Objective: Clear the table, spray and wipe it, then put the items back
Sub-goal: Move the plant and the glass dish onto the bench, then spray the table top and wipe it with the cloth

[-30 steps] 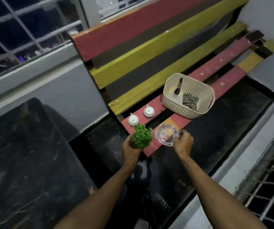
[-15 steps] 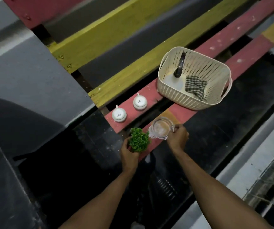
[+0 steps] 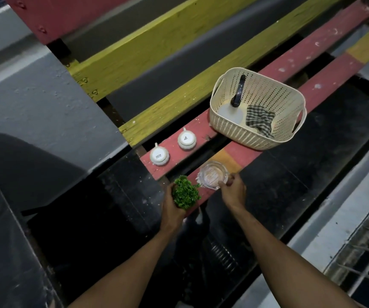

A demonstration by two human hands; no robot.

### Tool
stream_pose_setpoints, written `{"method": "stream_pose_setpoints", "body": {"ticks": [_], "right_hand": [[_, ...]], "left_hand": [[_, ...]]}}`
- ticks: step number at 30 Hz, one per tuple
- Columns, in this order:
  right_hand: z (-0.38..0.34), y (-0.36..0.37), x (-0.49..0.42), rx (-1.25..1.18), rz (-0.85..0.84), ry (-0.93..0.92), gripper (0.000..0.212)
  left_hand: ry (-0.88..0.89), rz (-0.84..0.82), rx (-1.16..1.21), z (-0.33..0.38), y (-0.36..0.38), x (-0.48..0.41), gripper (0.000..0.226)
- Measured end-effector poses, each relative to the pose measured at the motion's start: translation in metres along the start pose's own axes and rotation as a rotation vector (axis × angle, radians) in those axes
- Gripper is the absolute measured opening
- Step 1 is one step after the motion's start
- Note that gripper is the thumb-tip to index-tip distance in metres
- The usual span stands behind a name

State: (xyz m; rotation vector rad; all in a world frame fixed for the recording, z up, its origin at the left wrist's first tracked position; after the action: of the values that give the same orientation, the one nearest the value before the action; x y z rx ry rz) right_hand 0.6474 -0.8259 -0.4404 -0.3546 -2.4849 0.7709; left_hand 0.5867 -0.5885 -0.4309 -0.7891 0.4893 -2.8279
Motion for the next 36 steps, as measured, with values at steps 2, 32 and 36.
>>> {"method": "stream_pose_setpoints", "body": {"ticks": [2, 32, 36], "right_hand": [[-0.003, -0.007, 0.009, 0.001, -0.004, 0.007, 0.033], [-0.17, -0.186, -0.038, 0.017, 0.121, -0.274, 0.043], [-0.163, -0.181, -0.109, 0.008, 0.081, -0.273, 0.045]], "left_hand": [[-0.012, -0.021, -0.013, 0.0, -0.004, 0.007, 0.094], [0.186, -0.193, -0.045, 0.294, 0.035, -0.044, 0.075], [0.204, -0.152, -0.156, 0.302, 0.083, -0.099, 0.099]]}}
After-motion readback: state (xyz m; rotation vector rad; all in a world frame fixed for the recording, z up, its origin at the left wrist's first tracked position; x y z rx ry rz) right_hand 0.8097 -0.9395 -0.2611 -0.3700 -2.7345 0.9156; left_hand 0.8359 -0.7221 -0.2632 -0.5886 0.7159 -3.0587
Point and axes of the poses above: each hand's wrist, its own x-axis away from the middle knuckle, its own y-axis out of the palm, z = x × y, the point moved 8 cm from there along -x, towards the middle knuckle, and after that the axes turned 3 degrees about -y, right-handed, at the moved point
